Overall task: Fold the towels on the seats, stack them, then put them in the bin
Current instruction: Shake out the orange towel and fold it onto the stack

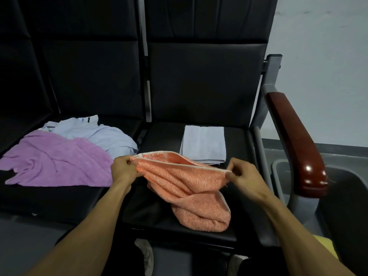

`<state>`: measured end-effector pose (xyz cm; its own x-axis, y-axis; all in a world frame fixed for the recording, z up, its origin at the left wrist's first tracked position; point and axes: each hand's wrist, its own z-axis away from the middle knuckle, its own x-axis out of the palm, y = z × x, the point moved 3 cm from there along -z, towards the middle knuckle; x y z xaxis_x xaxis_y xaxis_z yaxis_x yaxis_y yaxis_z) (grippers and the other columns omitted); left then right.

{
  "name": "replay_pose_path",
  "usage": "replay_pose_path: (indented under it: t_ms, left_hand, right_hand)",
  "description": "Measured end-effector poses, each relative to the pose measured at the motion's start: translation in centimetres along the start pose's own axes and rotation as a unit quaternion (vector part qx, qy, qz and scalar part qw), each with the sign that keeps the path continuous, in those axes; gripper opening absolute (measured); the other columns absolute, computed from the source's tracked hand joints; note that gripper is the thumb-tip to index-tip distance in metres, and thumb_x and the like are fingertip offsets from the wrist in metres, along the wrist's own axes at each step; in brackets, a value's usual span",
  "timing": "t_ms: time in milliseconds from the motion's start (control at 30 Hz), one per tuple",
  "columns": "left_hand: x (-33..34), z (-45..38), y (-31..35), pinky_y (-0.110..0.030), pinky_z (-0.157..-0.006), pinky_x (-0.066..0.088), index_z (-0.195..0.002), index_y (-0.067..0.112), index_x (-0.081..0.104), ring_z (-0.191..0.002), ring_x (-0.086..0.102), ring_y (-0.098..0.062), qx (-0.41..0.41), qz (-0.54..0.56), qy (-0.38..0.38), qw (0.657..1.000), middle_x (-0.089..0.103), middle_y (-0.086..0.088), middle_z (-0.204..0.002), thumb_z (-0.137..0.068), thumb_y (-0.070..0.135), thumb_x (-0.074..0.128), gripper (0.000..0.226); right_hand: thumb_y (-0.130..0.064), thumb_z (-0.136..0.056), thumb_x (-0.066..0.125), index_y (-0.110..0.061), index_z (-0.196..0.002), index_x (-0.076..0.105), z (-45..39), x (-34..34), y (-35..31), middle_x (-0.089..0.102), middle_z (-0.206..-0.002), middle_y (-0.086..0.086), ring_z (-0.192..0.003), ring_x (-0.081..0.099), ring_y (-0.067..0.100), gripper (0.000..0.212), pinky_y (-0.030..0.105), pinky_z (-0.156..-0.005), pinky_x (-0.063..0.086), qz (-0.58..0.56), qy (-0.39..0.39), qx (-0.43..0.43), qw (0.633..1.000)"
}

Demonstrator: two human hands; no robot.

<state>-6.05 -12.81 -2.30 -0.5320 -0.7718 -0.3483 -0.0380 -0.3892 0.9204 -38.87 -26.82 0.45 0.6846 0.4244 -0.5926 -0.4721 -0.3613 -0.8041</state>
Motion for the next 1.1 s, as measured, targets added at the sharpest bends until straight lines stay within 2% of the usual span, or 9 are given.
replay_pose_path:
  t_ms: [133,233,300,433,500,700,867,1000,1100]
  left_hand:
    - [-0.1,0.0,0.2,-0.023,-0.053,0.06,-0.098,0.002,0.069,-0.073,0.07,-0.023,0.002,0.009,0.016,1.0,0.067,-0.011,-0.086,-0.099,-0.002,0.057,0.014]
    - [0.1,0.0,0.3,-0.023,-0.053,0.06,-0.096,0.003,0.069,-0.073,0.071,-0.023,0.016,-0.004,0.023,1.0,0.069,-0.011,-0.087,-0.099,-0.002,0.057,0.013]
    - [0.4,0.1,0.3,-0.026,-0.056,0.062,-0.093,0.004,0.068,-0.074,0.072,-0.022,0.024,-0.009,0.017,1.0,0.069,-0.011,-0.087,-0.099,-0.001,0.057,0.013]
    - [0.8,0.0,0.2,-0.04,-0.07,0.064,-0.099,0.002,0.069,-0.076,0.073,-0.025,0.025,-0.002,0.01,1.0,0.069,-0.012,-0.089,-0.099,0.001,0.058,0.011]
    - [0.9,-0.1,0.1,-0.042,-0.073,0.063,-0.103,0.0,0.07,-0.078,0.073,-0.026,0.023,0.001,0.006,1.0,0.07,-0.014,-0.091,-0.099,0.001,0.059,0.012]
    - [1.2,0.0,0.2,-0.031,-0.06,0.063,-0.094,0.005,0.068,-0.08,0.072,-0.025,0.025,-0.008,0.006,1.0,0.068,-0.011,-0.089,-0.1,0.002,0.057,0.012]
    - [1.3,-0.6,-0.1,-0.044,-0.076,0.063,-0.091,0.009,0.068,-0.08,0.073,-0.027,0.016,-0.006,0.02,1.0,0.07,-0.011,-0.089,-0.098,0.001,0.059,0.013]
    - [1.4,-1.0,-0.3,-0.046,-0.079,0.063,-0.092,0.006,0.069,-0.081,0.073,-0.028,0.01,0.007,0.024,1.0,0.071,-0.009,-0.086,-0.096,0.0,0.062,0.011]
    - [1.6,-1.1,-0.3,-0.047,-0.08,0.062,-0.096,0.003,0.07,-0.083,0.073,-0.03,0.002,0.026,0.022,0.999,0.071,-0.01,-0.087,-0.092,-0.004,0.065,0.009]
  right_hand:
    - [-0.036,-0.093,0.058,-0.026,-0.085,0.054,0.5,0.0,0.9,0.063,-0.084,-0.008,-0.078,0.061,0.018,0.014,0.038,-0.067,0.05,0.273,-0.071,-0.014,0.959]
    - [-0.034,-0.097,0.053,-0.026,-0.1,0.057,0.5,0.3,0.9,0.06,-0.1,-0.006,-0.098,0.056,0.021,0.009,0.037,-0.079,0.043,0.374,-0.072,-0.071,0.922]
    - [-0.029,-0.097,0.053,-0.026,-0.109,0.062,0.5,0.3,1.1,0.058,-0.102,-0.004,-0.1,0.057,0.022,0.015,0.038,-0.085,0.042,0.407,-0.049,-0.068,0.909]
    - [-0.022,-0.092,0.061,-0.023,-0.097,0.069,0.3,0.0,1.3,0.05,-0.093,-0.005,-0.085,0.058,0.02,0.01,0.034,-0.078,0.04,0.417,0.007,-0.06,0.907]
    - [-0.026,-0.092,0.062,-0.025,-0.093,0.07,0.2,0.3,1.7,0.046,-0.093,-0.005,-0.088,0.055,0.018,0.009,0.034,-0.082,0.041,0.43,-0.001,-0.057,0.901]
    - [-0.021,-0.092,0.059,-0.027,-0.096,0.065,-0.1,0.8,3.0,0.066,-0.102,-0.004,-0.097,0.064,0.021,0.009,0.038,-0.094,0.041,0.477,-0.047,0.028,0.877]
    - [-0.012,-0.086,0.059,-0.022,-0.086,0.052,-0.3,0.6,2.2,0.066,-0.083,-0.003,-0.075,0.062,0.028,0.012,0.032,-0.064,0.033,0.41,0.036,-0.01,0.911]
    - [-0.028,-0.089,0.062,-0.023,-0.08,0.046,0.1,0.7,2.5,0.056,-0.082,-0.004,-0.073,0.057,0.025,0.019,0.033,-0.058,0.034,0.395,0.006,-0.005,0.919]
    - [-0.043,-0.09,0.067,-0.019,-0.068,0.042,0.2,0.4,2.3,0.051,-0.065,-0.003,-0.059,0.049,0.021,0.041,0.038,-0.052,0.036,0.284,0.014,-0.016,0.958]
